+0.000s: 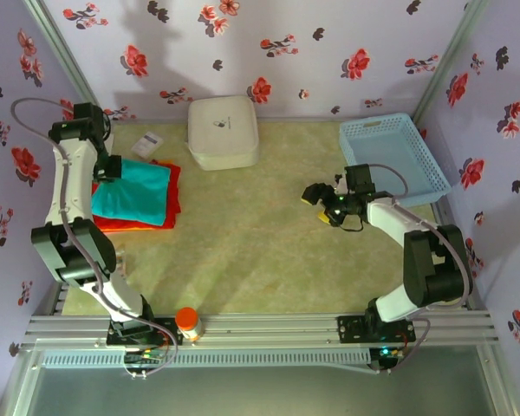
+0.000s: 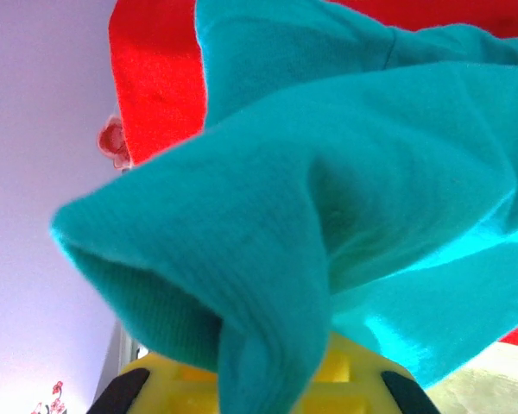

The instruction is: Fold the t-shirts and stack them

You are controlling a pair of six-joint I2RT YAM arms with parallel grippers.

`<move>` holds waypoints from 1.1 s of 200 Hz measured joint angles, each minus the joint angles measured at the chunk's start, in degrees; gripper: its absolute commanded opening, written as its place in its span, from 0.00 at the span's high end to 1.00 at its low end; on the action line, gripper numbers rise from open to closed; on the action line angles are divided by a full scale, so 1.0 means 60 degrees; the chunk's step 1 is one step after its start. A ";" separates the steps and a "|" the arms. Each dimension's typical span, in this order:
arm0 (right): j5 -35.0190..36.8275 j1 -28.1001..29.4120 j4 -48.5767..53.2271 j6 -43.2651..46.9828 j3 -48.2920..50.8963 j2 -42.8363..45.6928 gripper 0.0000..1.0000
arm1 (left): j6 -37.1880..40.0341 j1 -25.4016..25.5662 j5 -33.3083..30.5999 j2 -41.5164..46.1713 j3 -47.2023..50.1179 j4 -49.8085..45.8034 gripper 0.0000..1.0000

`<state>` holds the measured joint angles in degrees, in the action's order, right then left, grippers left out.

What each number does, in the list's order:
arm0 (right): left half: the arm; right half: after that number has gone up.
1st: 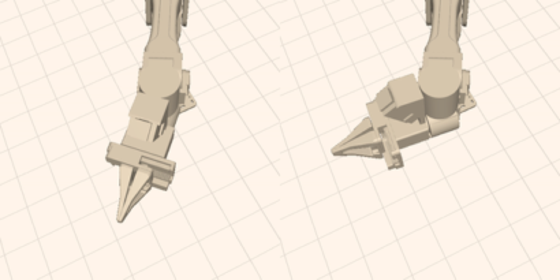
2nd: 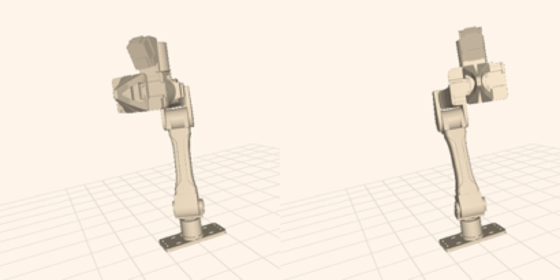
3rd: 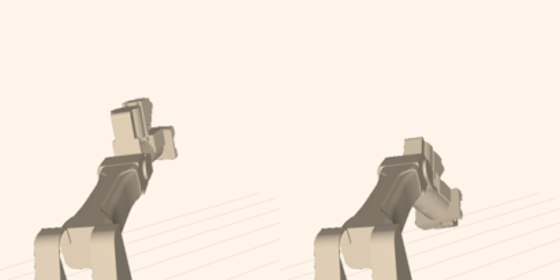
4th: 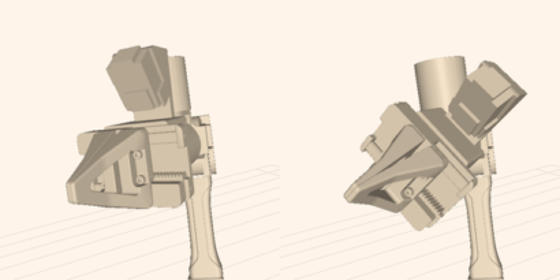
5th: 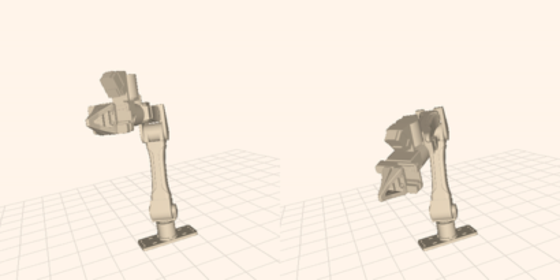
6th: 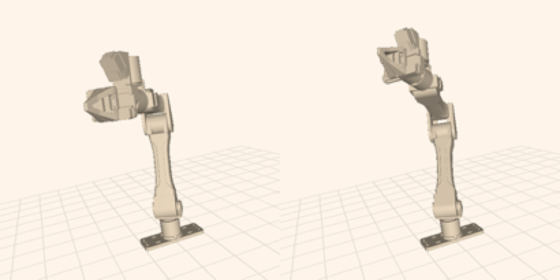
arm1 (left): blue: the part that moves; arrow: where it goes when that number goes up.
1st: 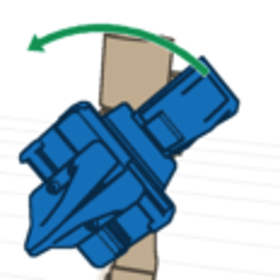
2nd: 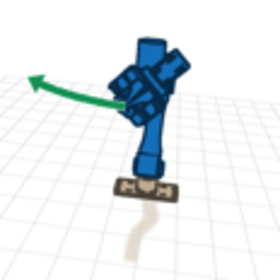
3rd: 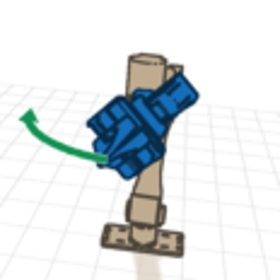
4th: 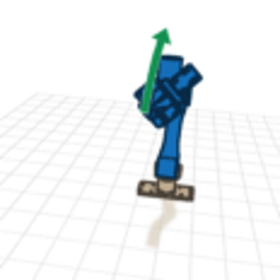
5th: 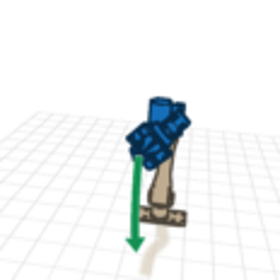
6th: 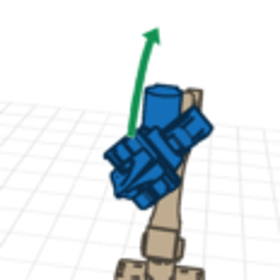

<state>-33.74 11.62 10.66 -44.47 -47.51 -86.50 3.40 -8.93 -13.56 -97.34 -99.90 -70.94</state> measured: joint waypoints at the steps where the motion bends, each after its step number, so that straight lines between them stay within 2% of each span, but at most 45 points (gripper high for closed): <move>1: 0.0000 0.0000 0.0000 0.0004 0.0000 0.0000 0.18 | 0.0000 0.0000 -0.0004 -0.0007 0.0007 0.0007 1.00; 16: 0.0000 0.0000 0.0004 0.0044 0.0073 0.0004 0.18 | -0.0007 -0.0087 -0.0138 -0.0193 0.0109 0.0109 1.00; 22: 0.0000 0.0000 0.0015 0.0069 0.0095 0.0004 0.18 | -0.0029 -0.0138 -0.0204 -0.0284 0.0109 0.0146 0.94; 31: -0.0004 0.0000 0.0044 0.0095 0.0109 0.0004 0.18 | -0.0058 -0.0215 -0.0324 -0.0412 0.0109 0.0193 0.81; 42: -0.0007 -0.0004 0.0069 0.0109 0.0117 0.0007 0.18 | -0.0157 -0.0310 -0.0535 -0.0561 0.0106 0.0222 0.53; 50: -0.0015 -0.0004 0.0076 0.0138 0.0117 0.0007 0.18 | -0.0229 -0.0386 -0.0721 -0.0681 0.0091 0.0222 0.43; 99: -0.0033 -0.0066 0.0273 0.0244 0.0117 0.0044 0.18 | -0.0940 -0.0783 -0.1348 -0.1319 -0.0295 0.0157 0.38; 137: -0.0029 -0.0066 0.0317 0.0273 0.0117 0.0095 0.18 | -0.1246 -0.0780 -0.0590 -0.0750 -0.0146 0.0455 0.36; 159: -0.0004 -0.0080 0.0463 0.0375 0.0109 0.0135 0.15 | -0.1508 -0.0765 0.0321 0.0419 0.0787 0.1169 0.31; 170: 0.0098 -0.0084 0.0619 0.0492 0.0098 0.0208 0.14 | -0.1668 -0.0765 0.0696 0.1053 0.1348 0.1632 0.24; 181: 0.0255 -0.0084 0.0852 0.0663 0.0066 0.0361 0.05 | -0.1840 -0.0761 0.1067 0.1701 0.1974 0.2255 0.14; 192: 0.0514 -0.0084 0.1129 0.0885 -0.0004 0.0601 0.01 | -0.1963 -0.0758 0.1453 0.2313 0.2688 0.2973 0.11; 206: 0.0911 -0.0084 0.1439 0.1239 -0.0076 0.1045 0.01 | -0.2157 -0.0736 0.1843 0.3045 0.3767 0.4000 0.01; 220: 0.1359 -0.0084 0.1676 0.1581 -0.0124 0.1570 0.01 | -0.2444 -0.0692 0.2127 0.3694 0.4994 0.5133 0.00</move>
<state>-25.58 11.11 20.71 -34.98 -48.25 -77.08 -11.27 -13.08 -0.80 -75.18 -69.93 -40.14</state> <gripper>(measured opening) 0.992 0.986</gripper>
